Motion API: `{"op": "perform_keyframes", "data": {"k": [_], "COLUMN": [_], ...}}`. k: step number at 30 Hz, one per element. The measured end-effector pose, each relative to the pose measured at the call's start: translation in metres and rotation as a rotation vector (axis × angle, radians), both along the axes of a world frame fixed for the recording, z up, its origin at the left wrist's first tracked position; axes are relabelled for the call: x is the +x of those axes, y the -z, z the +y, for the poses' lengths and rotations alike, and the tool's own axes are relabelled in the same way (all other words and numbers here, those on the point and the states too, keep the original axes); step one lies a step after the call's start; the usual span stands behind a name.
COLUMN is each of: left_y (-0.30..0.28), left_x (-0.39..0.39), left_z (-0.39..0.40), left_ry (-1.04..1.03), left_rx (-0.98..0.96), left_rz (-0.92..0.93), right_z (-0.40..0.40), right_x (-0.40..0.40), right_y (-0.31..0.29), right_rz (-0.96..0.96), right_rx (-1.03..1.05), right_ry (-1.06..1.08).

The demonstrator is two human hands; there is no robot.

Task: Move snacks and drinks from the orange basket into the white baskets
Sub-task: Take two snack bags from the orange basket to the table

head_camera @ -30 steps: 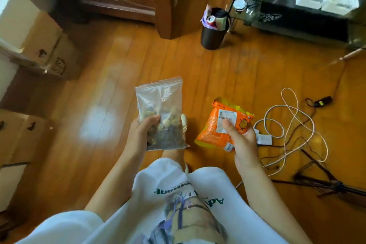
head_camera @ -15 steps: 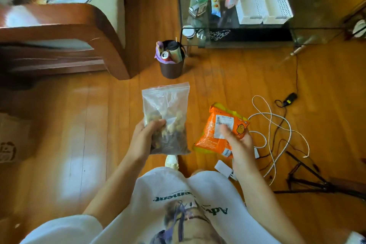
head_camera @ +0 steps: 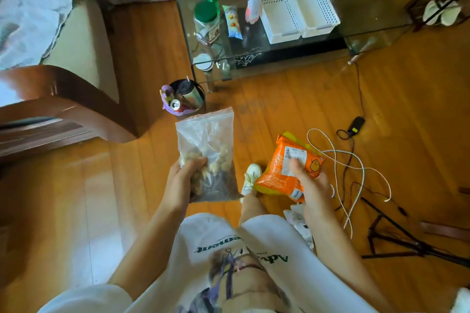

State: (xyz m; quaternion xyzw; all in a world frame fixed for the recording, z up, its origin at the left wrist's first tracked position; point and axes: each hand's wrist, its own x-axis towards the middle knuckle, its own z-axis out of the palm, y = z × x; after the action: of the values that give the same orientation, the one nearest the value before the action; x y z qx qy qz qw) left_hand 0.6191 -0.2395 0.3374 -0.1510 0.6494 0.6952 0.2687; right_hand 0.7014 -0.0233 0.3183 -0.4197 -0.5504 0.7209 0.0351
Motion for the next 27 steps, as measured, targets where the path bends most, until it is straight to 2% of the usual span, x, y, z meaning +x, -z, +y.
{"op": "perform_keyframes", "data": {"k": [9,17,27], "left_y": [-0.016,-0.007,-0.004], "left_x": [-0.122,-0.210,-0.388], "left_z": [0.117,0.158,0.215], "left_ry": [-0.042,-0.140,-0.144], "left_rx": [0.024,0.011,-0.003], "left_rz": [0.042,0.007,-0.022], "right_z": [0.114,0.162,0.216], "right_x": [-0.128,-0.220,-0.391], "right_y": [-0.024,-0.015,-0.017], "right_rz": [0.098,0.052,0.007], "right_rx": [0.004,0.015,0.019], "right_ry": [-0.102,-0.121,-0.092]}}
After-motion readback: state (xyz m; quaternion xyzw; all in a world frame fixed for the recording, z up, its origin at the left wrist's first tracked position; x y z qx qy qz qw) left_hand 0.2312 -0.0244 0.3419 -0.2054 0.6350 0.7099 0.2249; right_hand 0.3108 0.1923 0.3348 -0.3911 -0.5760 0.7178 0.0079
